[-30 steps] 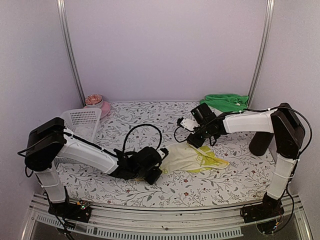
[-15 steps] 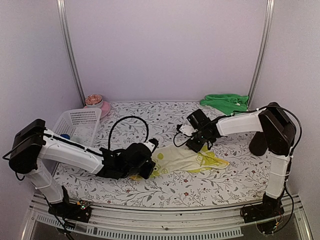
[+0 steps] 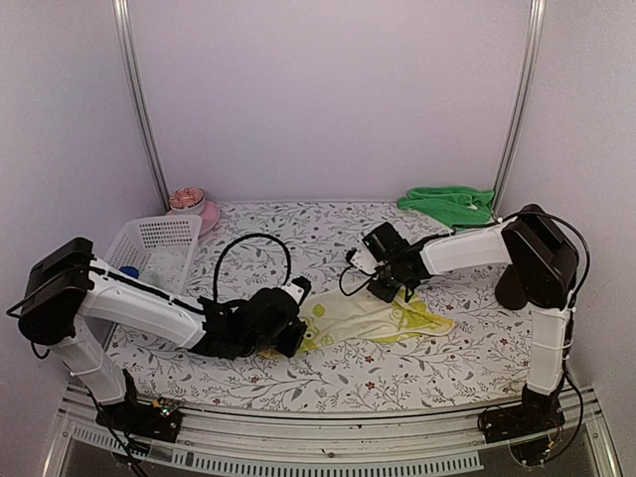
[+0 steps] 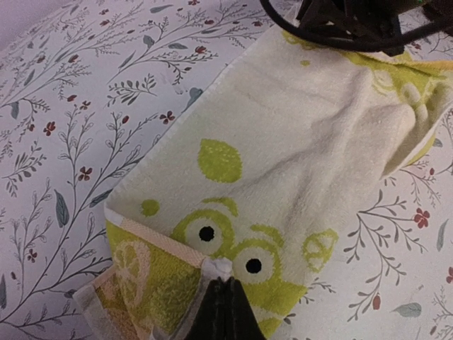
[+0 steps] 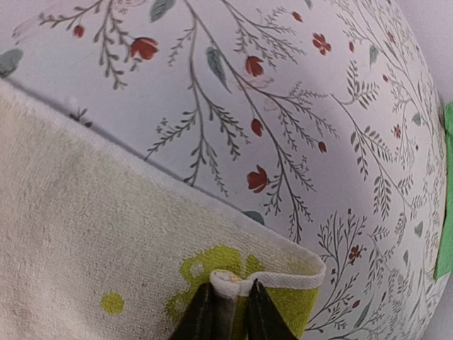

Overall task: Roll the towels
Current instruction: Flatten out the towel at the center of the board.

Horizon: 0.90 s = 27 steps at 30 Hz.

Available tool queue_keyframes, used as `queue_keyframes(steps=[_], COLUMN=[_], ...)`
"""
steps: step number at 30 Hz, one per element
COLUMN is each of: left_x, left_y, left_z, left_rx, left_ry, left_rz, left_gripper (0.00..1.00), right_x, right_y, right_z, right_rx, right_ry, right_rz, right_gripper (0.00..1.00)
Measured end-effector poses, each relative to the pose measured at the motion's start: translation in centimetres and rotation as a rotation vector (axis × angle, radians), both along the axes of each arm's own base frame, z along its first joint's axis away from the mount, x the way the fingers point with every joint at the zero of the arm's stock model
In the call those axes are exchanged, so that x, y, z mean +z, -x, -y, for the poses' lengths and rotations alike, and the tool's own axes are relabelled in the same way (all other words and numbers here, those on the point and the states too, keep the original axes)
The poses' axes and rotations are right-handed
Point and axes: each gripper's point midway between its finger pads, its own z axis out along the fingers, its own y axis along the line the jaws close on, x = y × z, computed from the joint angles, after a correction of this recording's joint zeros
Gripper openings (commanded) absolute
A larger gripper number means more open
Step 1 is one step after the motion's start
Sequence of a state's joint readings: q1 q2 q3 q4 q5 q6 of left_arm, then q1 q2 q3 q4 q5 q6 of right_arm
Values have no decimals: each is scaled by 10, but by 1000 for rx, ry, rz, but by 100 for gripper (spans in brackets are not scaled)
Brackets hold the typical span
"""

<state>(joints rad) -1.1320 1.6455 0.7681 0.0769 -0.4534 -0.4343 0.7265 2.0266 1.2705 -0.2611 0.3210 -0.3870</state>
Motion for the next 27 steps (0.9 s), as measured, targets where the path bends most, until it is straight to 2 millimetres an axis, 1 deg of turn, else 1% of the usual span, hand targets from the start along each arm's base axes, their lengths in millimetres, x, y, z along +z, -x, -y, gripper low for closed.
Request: queue_keyframes(steps=[2,8,11,13,16,17,18,19,21,22,24,25,27], left_x=[0,-4,-1,7,29,39,52,64,88,97,107,107,99], left_y=[0,0,-5,-11,-25,-30,-36,-40,-45,-46,-45,-42,-37], left_z=[0,-6,-9,-15,-28,-32,-37,-41,-48,-50,-55,-57,-61], left_rx=[4,18,36,56,95,108,118,126,137,141,138,135,121], left_ry=[3,-6,-5,7,38,54,70,88,124,140,161,168,168], left_rz=[0,3,15,28,69,89,113,139,187,207,230,235,225], left_gripper=[0,0,0,0,0,0,0,0,0,0,0,0,0], right_x=[1,2,13,31,74,92,106,128,154,164,170,168,157], right_y=[0,-1,-1,-3,-6,-10,-13,-20,-23,-20,-9,4,27], right_z=[0,0,-2,-3,-4,-2,0,4,8,10,14,13,10], right_rx=[0,3,17,25,59,67,75,88,131,164,227,284,360], right_ry=[4,4,-16,-51,-150,-188,-219,-264,-324,-347,-366,-369,-365], right_rz=[5,9,17,32,65,79,88,108,127,126,107,77,20], right_gripper=[3,3,3,3,2,2,2,2,3,3,3,3,5])
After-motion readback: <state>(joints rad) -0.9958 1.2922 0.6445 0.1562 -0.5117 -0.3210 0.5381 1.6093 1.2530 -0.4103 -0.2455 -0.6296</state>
